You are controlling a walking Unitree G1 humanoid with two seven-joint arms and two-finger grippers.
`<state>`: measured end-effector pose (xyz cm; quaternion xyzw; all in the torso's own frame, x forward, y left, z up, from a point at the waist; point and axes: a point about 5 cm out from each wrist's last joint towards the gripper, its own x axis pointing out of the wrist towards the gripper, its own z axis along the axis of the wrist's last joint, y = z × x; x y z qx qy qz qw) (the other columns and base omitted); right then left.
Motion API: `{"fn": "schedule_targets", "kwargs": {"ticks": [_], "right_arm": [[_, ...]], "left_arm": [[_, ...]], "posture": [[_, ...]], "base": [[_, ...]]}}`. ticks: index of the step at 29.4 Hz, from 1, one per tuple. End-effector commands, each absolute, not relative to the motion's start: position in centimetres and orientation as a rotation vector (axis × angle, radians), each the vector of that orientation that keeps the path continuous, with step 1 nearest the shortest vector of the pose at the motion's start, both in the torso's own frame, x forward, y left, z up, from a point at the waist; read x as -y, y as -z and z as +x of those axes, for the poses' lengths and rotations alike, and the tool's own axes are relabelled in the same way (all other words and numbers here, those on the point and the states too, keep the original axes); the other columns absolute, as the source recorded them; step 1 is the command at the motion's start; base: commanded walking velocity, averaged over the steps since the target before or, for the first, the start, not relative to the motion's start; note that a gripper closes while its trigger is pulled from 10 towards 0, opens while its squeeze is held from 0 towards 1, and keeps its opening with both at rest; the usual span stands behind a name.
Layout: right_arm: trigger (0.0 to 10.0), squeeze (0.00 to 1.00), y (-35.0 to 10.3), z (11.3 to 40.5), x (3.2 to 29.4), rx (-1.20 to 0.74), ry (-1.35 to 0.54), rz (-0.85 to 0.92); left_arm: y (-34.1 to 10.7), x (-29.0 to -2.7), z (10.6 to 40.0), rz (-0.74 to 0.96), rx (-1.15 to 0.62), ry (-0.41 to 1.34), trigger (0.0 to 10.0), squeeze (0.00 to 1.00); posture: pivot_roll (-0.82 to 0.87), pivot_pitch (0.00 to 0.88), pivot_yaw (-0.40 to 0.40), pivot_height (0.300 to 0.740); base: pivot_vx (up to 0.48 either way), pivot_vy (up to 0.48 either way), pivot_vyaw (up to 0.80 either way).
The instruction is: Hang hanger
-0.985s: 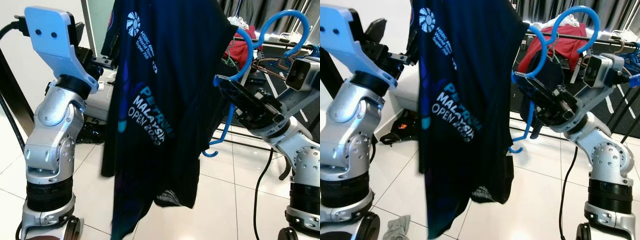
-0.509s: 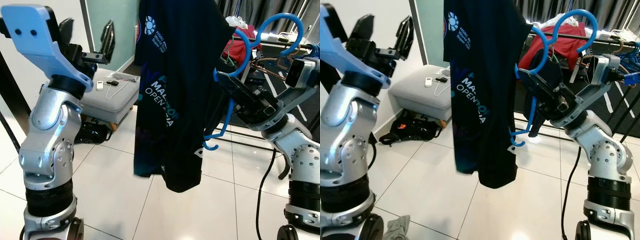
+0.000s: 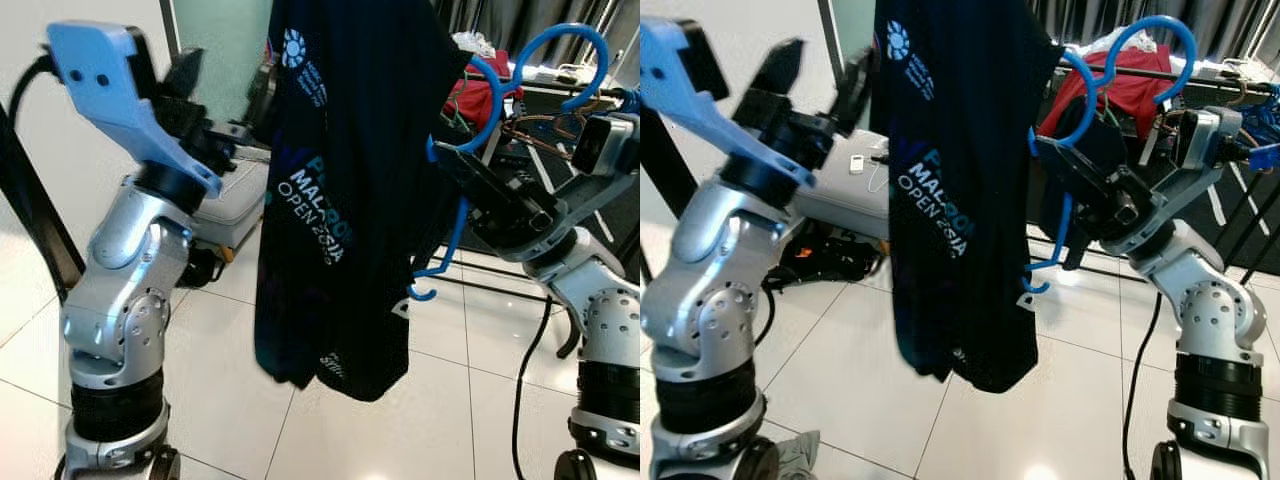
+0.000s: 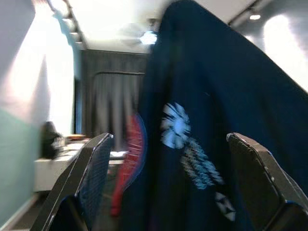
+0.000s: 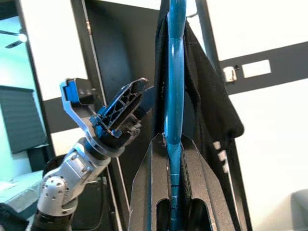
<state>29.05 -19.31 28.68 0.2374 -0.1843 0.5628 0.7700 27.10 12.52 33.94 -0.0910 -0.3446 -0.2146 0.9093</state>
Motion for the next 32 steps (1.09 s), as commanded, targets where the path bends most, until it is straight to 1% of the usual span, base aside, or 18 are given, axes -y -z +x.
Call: {"fn": "schedule_targets", "kwargs": {"ticks": [1, 2, 13, 14, 32], "right_arm": [[10.0, 0.00, -29.2, 28.7, 19.0, 0.429, -1.256, 0.514], [10.0, 0.00, -29.3, 28.5, 18.9, 0.429, -1.275, 0.517], [10.0, 0.00, -29.4, 28.3, 18.6, 0.430, -1.301, 0.519], [10.0, 0.00, -29.4, 28.3, 18.6, 0.430, -1.302, 0.520], [10.0, 0.00, -29.3, 28.4, 18.5, 0.402, -1.272, 0.497]], "left_arm": [[-33.8, -12.2, 27.1, -0.194, 0.706, 0.463, 10.0, 0.00], [-33.9, -12.0, 27.0, -0.198, 0.710, 0.491, 10.0, 0.00], [-34.1, -12.3, 26.9, -0.186, 0.721, 0.465, 10.0, 0.00], [-34.1, -12.4, 27.0, -0.177, 0.720, 0.453, 0.0, 0.00], [-34.4, -13.0, 27.2, -0.111, 0.738, 0.415, 0.0, 0.00]], "posture": [[0.02, 0.000, -0.027, 0.740], [0.02, 0.000, -0.028, 0.740], [0.02, 0.000, -0.029, 0.740], [0.02, 0.000, -0.027, 0.740], [0.02, 0.000, -0.025, 0.740]], "base": [[0.000, 0.000, 0.00], [0.000, 0.000, 0.00], [0.000, 0.000, 0.00], [0.000, 0.000, 0.00], [0.000, 0.000, 0.00]]}}
